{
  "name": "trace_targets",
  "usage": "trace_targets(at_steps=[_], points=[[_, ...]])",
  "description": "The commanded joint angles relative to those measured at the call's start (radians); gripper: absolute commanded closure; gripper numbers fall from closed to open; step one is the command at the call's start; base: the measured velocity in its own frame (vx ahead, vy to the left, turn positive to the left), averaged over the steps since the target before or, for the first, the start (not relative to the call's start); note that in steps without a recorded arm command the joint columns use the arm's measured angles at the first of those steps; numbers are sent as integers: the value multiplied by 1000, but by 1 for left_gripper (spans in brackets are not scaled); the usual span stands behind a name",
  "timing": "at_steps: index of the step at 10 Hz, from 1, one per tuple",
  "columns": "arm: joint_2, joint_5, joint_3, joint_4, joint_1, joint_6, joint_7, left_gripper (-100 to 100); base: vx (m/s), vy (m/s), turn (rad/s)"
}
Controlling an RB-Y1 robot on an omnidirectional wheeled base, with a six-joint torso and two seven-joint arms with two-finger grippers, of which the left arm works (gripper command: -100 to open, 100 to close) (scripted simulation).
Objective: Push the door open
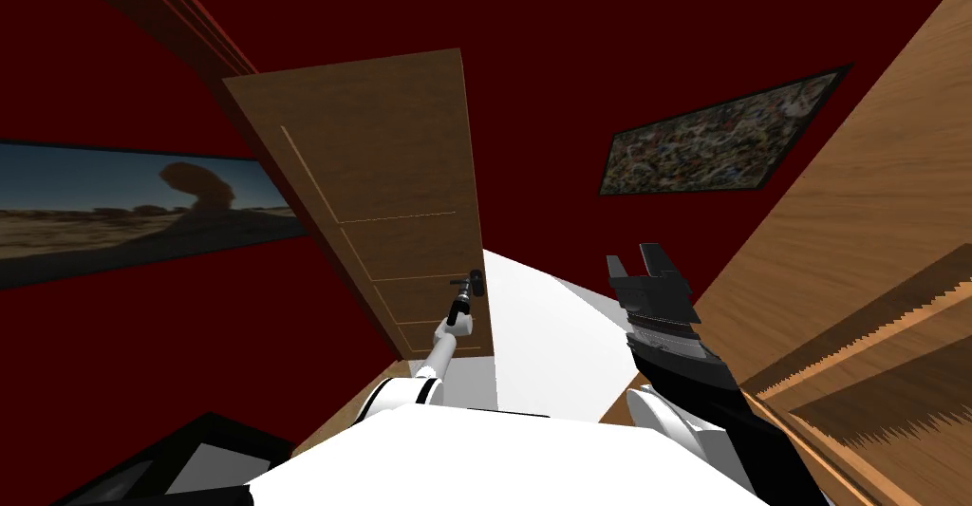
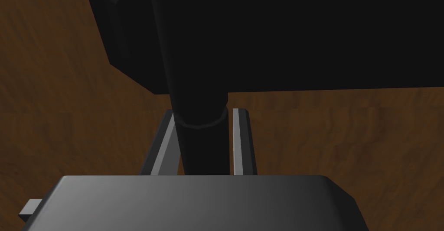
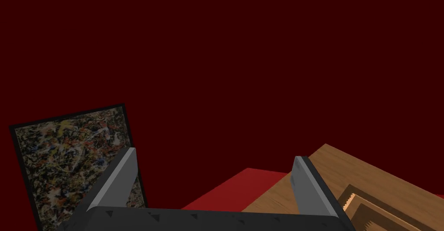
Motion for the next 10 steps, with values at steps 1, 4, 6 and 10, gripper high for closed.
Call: trace_targets(at_steps=[1, 4, 6, 10], points=[[28, 5, 2, 13, -8, -6, -6, 100, 80, 32, 38], [53, 11, 4, 29, -18, -14, -13, 100, 106, 41, 79], [64, 15, 6, 40, -25, -19, -17, 100, 53, 9, 26], [64, 15, 6, 56, -25, -19, -17, 100, 21, 6, 12]])
